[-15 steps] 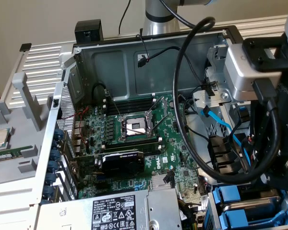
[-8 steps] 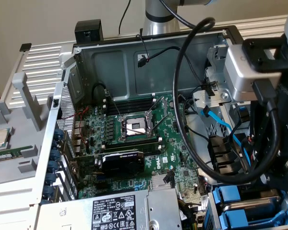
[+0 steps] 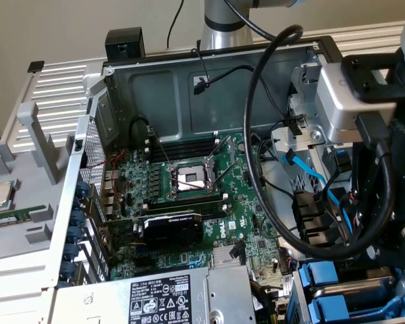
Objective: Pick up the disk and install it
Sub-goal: 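Insert the second disk wire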
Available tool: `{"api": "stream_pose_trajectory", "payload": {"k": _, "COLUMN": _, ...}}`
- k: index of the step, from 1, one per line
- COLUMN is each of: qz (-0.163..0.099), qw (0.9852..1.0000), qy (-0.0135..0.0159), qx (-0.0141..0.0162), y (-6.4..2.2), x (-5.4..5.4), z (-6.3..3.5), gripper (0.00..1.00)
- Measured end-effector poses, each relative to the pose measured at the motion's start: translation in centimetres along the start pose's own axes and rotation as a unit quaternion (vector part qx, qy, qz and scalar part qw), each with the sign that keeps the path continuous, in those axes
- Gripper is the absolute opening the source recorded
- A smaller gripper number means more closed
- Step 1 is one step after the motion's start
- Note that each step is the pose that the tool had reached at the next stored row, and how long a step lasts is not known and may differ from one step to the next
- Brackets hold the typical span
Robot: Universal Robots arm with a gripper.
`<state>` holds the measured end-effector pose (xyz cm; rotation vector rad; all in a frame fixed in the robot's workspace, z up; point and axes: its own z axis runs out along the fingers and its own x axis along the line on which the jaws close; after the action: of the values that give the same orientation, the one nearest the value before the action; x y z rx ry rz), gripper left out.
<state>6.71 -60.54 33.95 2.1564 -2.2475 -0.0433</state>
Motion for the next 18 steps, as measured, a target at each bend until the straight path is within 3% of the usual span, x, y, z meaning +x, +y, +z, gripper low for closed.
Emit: {"api": "stream_pose_trajectory", "payload": {"k": 18, "qz": 0.000, "qw": 1.0000, "qy": -0.0001, "qx": 0.0000, "y": -0.03, "x": 0.00, "z": 0.21, "gripper": 0.16}}
